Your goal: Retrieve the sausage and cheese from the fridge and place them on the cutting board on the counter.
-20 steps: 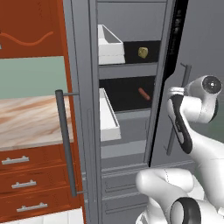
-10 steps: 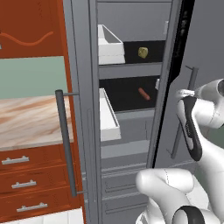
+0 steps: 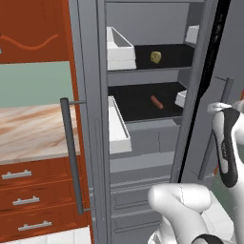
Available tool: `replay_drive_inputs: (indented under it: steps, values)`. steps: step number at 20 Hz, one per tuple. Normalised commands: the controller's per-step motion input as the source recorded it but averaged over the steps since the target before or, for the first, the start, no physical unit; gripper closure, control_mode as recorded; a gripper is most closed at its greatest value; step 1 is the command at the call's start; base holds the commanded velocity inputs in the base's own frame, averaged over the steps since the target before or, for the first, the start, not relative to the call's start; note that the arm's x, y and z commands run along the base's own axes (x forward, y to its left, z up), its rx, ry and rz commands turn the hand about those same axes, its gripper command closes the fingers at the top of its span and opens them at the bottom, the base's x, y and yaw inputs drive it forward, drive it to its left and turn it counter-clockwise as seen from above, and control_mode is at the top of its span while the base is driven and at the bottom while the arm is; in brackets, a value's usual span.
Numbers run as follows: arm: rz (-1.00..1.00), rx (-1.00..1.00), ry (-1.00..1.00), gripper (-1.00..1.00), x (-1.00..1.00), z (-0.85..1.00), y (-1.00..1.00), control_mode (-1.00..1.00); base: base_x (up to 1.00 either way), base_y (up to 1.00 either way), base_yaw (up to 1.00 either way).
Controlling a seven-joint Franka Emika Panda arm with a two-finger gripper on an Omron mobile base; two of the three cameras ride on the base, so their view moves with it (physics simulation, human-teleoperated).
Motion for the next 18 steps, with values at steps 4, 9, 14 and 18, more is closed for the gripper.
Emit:
replay_drive_inputs:
  steps: [4, 9, 14, 18]
  values:
    - [0.0, 0.05, 0.0, 1.0, -0.4, 0.0, -0.52, -1.0, 0.0, 0.0, 0.0]
    - [0.0, 0.07, 0.0, 1.0, -0.31, 0.0, -0.48, -1.0, 0.0, 0.0, 0.0]
    - [0.0, 0.06, 0.03, 1.0, -0.21, 0.0, -0.39, -1.0, 0.0, 0.0, 0.0]
    - [0.0, 0.06, 0.01, 1.0, -0.16, -0.01, -0.22, -1.0, 0.0, 0.0, 0.0]
